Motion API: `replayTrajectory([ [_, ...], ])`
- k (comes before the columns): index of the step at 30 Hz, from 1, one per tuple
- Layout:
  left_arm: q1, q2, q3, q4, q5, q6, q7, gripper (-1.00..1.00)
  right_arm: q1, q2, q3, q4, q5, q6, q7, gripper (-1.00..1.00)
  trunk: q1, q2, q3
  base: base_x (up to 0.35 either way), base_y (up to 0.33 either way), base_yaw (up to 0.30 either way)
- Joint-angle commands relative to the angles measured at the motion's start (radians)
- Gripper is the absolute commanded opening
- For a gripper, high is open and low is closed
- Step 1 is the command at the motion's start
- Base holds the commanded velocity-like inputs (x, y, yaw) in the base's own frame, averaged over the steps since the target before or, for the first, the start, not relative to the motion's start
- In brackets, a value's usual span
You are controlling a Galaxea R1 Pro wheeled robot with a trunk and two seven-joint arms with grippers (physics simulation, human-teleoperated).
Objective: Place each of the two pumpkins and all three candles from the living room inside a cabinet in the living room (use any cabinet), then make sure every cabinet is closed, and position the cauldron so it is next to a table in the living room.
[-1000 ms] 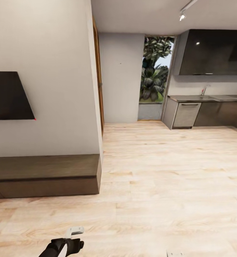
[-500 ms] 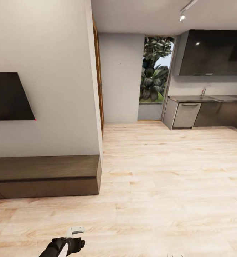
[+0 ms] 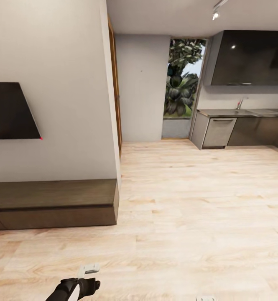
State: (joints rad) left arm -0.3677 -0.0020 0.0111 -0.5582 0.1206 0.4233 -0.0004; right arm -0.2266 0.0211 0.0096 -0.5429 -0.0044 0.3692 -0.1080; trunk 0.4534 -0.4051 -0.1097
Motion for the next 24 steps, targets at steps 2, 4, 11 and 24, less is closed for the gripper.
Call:
replayTrajectory([
  [2,0.0,-0.001,0.001,-0.002,0.008,0.006,0.003,1.0,0.0,0.0,0.001,-0.001,0.0,0.01,-0.003,1.0,-0.003,0.005,-0.002,0.0,0.0,0.0],
  [4,0.0,-0.001,0.001,-0.002,0.008,0.006,0.005,1.0,0.0,0.0,0.001,-0.001,0.0,0.011,-0.003,1.0,-0.003,0.005,-0.006,0.0,0.0,0.0],
  [11,0.0,-0.002,0.001,0.0,0.009,0.005,0.007,1.0,0.0,0.002,0.002,0.002,0.001,0.011,-0.003,1.0,-0.003,0.005,-0.012,0.0,0.0,0.0],
  [24,0.0,-0.003,0.001,0.006,0.01,0.005,0.01,1.0,0.0,0.001,0.001,0.003,0.001,0.01,-0.003,1.0,-0.003,0.005,-0.031,0.0,0.0,0.0],
])
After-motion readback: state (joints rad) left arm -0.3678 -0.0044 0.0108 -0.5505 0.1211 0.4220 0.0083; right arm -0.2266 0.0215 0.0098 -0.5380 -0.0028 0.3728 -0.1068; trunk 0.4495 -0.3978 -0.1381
